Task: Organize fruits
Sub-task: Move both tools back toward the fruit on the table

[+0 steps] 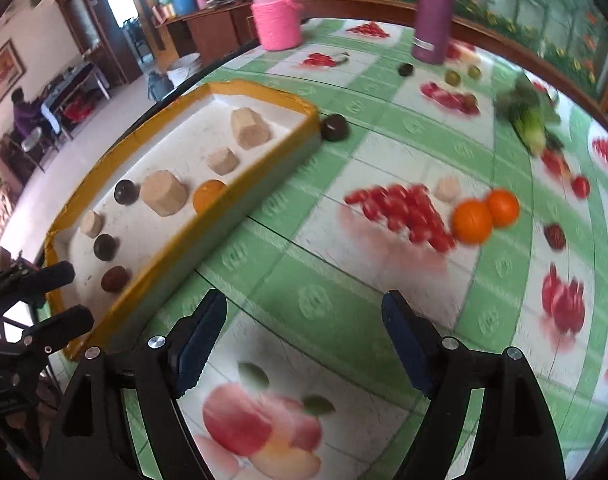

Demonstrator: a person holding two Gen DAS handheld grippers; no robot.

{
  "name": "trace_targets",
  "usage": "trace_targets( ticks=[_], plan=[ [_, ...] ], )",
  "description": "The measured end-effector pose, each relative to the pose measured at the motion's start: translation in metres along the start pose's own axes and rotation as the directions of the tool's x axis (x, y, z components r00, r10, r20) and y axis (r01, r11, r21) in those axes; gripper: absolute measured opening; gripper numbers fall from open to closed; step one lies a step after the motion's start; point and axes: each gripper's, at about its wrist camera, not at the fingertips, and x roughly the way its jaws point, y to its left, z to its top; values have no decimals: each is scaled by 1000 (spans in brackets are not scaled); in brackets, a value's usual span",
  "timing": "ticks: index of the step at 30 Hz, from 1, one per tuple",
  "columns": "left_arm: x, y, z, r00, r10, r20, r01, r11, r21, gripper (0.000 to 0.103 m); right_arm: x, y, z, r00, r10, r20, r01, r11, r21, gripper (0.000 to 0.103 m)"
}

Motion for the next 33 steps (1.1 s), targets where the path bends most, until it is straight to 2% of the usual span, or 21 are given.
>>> trace_targets(
  ticks=[2, 4, 6, 8, 11, 15, 21, 24, 26, 28, 31, 33],
  plan=[
    [1, -11, 2, 1000, -15, 0, 15, 1000, 19, 64, -5, -15, -8, 1000, 11, -7, -10, 999, 53, 79],
    [1, -23, 3, 1000, -26, 1, 26, 999, 38, 64, -12, -30, -17, 1000, -15, -13, 17, 994, 107, 80],
    [2, -35, 4, 999, -37, -2, 37, 998, 55, 65, -14, -44, -23, 996, -61, -64, 70, 988, 135, 80],
    [4, -47, 6, 999, -48, -5, 48, 996, 71, 66, -17, -53, -30, 993, -73, -94, 86, 986, 141, 80],
    [6, -65, 5, 998, -62, -9, 63, 994, 95, 66, -24, -67, -43, 993, -91, -72, 100, 987, 127, 80],
    [10, -84, 4, 997, -75, -20, 76, 990, 119, 70, -34, -89, -45, 985, -168, -33, 171, 979, 114, 80],
    [18, -98, 3, 997, -61, -44, 66, 991, 117, 71, -29, -123, -14, 990, -129, 52, 119, 978, 171, 80],
    [21, -101, 5, 997, -50, -51, 56, 993, 108, 71, -13, -117, 5, 991, -110, 74, 101, 987, 122, 80],
    [22, -103, 5, 998, -45, -53, 51, 993, 103, 72, -1, -110, 15, 987, -134, 87, 127, 988, 91, 80],
    [24, -104, 6, 998, -40, -58, 45, 994, 103, 72, 14, -109, 25, 989, -124, 81, 116, 988, 102, 80],
    [26, -107, 8, 998, -29, -63, 36, 993, 111, 72, 30, -115, 35, 996, -43, 78, 30, 985, 168, 70],
    [29, -109, 11, 998, -24, -66, 32, 993, 118, 72, 33, -114, 40, 993, -49, 104, 30, 983, 178, 67]
  ],
)
